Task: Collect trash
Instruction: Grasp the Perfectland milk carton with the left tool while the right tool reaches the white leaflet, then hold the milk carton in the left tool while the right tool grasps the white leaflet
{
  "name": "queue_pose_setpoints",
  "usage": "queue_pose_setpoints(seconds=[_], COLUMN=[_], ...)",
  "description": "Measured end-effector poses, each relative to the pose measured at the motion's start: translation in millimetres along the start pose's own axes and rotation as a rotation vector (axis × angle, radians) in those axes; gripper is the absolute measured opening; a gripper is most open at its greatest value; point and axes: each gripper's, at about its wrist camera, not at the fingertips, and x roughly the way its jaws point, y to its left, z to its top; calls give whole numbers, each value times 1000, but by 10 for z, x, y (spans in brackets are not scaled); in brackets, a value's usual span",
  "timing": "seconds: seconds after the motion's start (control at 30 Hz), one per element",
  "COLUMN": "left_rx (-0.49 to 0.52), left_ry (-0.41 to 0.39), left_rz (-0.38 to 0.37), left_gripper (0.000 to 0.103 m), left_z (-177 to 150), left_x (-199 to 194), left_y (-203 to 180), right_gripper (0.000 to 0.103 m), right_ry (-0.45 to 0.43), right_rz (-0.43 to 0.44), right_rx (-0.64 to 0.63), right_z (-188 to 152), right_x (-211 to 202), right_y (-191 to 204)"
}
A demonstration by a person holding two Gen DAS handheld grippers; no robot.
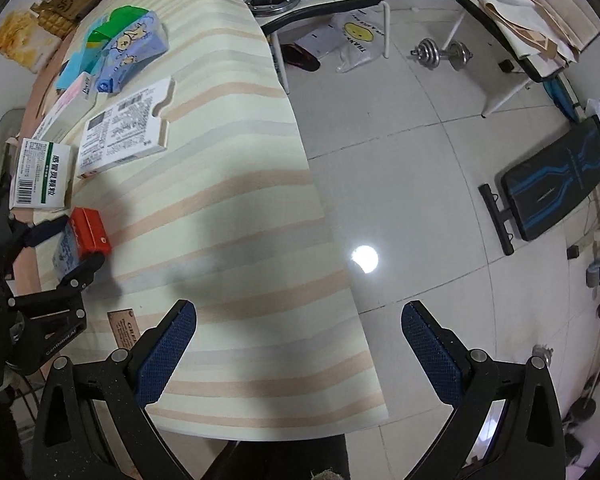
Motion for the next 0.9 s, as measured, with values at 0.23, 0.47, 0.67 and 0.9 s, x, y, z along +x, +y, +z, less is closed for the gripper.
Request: queue_pose_setpoints(seconds=[0.23, 0.47, 0.67, 0.9], left_rx=[-685, -1022, -1041, -1048], left_ry=[90, 86, 68, 52], left_rz=[-65, -112, -111, -123], left_gripper=[52, 51, 48, 48], left_z=[-1086, -1784, -1906, -2023], left_x=[-20, 108, 132, 126], left_y=[587, 929, 1007, 1055], right_gripper=[103, 103, 103, 75], right_ry=[8, -5, 33, 99], right_rz=[-9, -197, -327, -292], right_rx=[-268, -728, -958, -759], right_z=[345, 793, 1017, 989], right_x=[-29, 302, 684, 731], right_y=[641, 1838, 2465, 2331])
